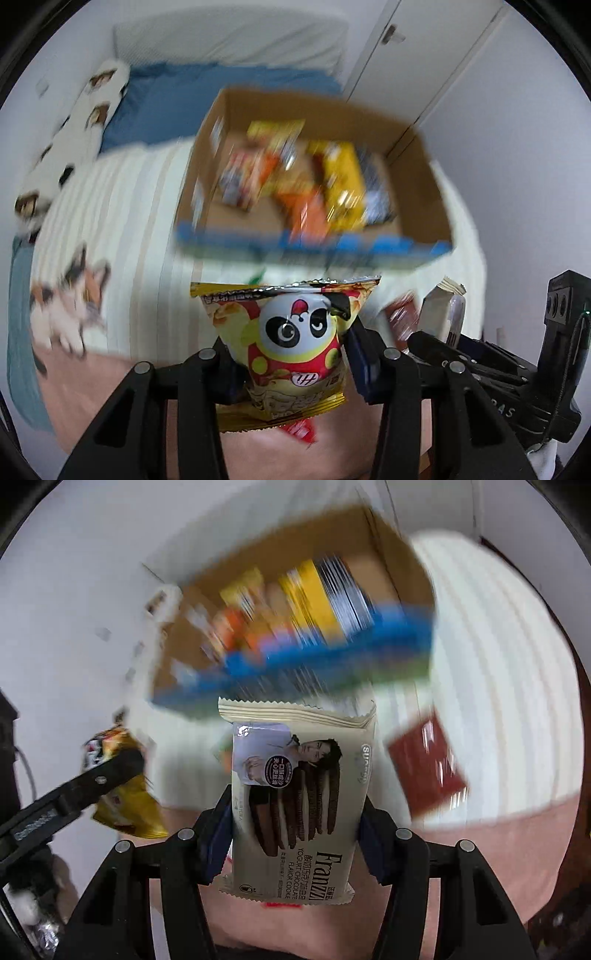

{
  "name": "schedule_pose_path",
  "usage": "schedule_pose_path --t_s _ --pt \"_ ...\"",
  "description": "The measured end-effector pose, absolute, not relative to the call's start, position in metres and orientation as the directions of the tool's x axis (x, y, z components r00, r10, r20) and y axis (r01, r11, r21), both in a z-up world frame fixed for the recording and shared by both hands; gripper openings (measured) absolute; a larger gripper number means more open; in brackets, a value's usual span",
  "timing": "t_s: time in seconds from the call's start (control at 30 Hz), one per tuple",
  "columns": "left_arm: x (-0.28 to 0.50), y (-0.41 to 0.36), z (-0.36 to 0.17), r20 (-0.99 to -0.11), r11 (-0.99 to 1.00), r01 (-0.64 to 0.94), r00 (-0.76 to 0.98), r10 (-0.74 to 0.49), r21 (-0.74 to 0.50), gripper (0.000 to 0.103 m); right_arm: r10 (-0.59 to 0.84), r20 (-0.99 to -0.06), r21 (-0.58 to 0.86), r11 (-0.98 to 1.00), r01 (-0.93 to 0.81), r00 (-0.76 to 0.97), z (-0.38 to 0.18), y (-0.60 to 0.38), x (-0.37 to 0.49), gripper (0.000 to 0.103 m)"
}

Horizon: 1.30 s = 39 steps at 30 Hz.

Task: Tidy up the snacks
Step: 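Carry both packets into the box and open both tools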

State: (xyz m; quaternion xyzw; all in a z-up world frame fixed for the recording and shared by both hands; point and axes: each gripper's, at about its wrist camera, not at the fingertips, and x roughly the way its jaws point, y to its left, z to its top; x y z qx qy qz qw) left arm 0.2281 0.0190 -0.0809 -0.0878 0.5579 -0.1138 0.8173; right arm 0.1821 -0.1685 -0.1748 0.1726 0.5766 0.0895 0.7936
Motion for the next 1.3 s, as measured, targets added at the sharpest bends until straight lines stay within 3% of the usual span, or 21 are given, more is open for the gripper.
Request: schedule_pose_path --t_s 0.17,0.33,0.57,0.87,0.97,1.0,1.03,1.13,1.2,1.27,1.3 --pt "0.293 0.009 -0.046 -0.889 0.96 0.126 0.363 -0.279 -0.249 0.043 0.324 -0.856 0.359 0.933 0.011 0.403 -0.118 -0.169 0.248 0.062" --pt "0.366 0.004 -0.071 -0.921 0.964 0.098 0.284 -0.266 -0.248 0.043 0.275 -0.883 0.302 0.953 0.014 0.38 -0.108 -0.166 0.326 0.062" --pt "0.424 0.011 -0.142 -0.974 0.982 0.035 0.129 -0.189 -0.186 0.043 0.227 -0.934 0.254 0.965 0.064 0.277 -0.162 -0.161 0.39 0.062" --pt "0.426 0.015 -0.218 -0.986 0.986 0.004 -0.028 -0.165 -0.165 0.044 0.199 -0.969 0.217 0.969 0.118 0.149 -0.24 -0.171 0.404 0.062" --pt "0.422 0.017 -0.231 -0.981 0.985 -0.014 -0.085 -0.174 -0.174 0.044 0.212 -0.976 0.217 0.968 0.128 0.048 -0.261 -0.171 0.406 0.068" --pt "0.42 0.018 -0.234 -0.977 0.982 -0.024 -0.099 -0.191 -0.19 0.044 0.216 -0.976 0.215 0.969 0.121 0.006 -0.267 -0.169 0.407 0.086" --pt "0.42 0.019 -0.235 -0.975 0.98 -0.026 -0.101 -0.198 -0.196 0.045 0.215 -0.977 0.213 0.971 0.11 -0.006 -0.267 -0.168 0.405 0.097" --pt "0.416 0.021 -0.231 -0.978 0.982 -0.024 -0.082 -0.19 -0.189 0.054 0.159 -0.987 0.157 0.985 0.067 -0.028 -0.269 -0.163 0.403 0.098" --pt "0.415 0.022 -0.226 -0.978 0.981 -0.024 -0.065 -0.196 -0.195 0.081 0.163 -0.986 0.161 0.985 0.059 -0.026 -0.267 -0.161 0.401 0.098" --pt "0.412 0.022 -0.221 -0.981 0.982 -0.022 -0.051 -0.188 -0.188 0.091 0.161 -0.987 0.159 0.986 0.053 -0.02 -0.265 -0.159 0.398 0.097" --pt "0.411 0.021 -0.217 -0.983 0.983 -0.02 -0.039 -0.182 -0.181 0.091 0.149 -0.989 0.148 0.988 0.046 -0.012 -0.264 -0.158 0.397 0.098"
